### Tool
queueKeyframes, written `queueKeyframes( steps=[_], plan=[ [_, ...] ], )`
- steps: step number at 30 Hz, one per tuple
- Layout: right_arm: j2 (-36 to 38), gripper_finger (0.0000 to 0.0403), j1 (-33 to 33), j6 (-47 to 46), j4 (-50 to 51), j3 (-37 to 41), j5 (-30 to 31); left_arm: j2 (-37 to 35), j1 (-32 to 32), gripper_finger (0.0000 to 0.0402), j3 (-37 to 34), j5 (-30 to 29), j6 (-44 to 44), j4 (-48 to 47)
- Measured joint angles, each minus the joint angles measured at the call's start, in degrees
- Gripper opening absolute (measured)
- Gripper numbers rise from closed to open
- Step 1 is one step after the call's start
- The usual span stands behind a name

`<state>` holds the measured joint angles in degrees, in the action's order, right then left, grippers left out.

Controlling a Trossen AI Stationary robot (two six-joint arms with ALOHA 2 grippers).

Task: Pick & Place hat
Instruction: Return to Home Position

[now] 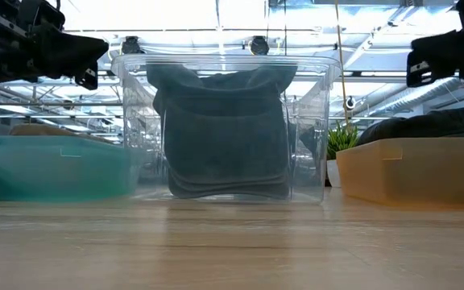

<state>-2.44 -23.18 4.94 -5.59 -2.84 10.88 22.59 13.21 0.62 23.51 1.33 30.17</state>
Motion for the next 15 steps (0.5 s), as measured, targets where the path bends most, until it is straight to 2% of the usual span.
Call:
queueKeyframes(
  steps=[3, 5, 13, 15],
  plan=[
    [0.06, 0.0, 0.61, 0.71, -4.76, 2.01, -3.6, 0.0, 0.0, 0.0047, 0.0, -0.02, 0.08, 0.02],
    [-0.22, 0.0, 1.37, 0.95, -4.42, 1.96, -5.05, 0.0, 0.0, 0.0047, 0.0, -0.02, 0.08, 0.0],
    [-0.2, 0.0, 3.99, 2.42, -4.03, 1.97, -4.53, 0.0, 0.0, 0.0047, 0.02, -0.13, 0.19, -0.04],
    [-0.17, 0.0, 4.09, 3.34, -4.13, 1.97, -2.19, 0.0, 0.0, 0.0047, 0.02, -0.13, 0.19, -0.04]
  ],
)
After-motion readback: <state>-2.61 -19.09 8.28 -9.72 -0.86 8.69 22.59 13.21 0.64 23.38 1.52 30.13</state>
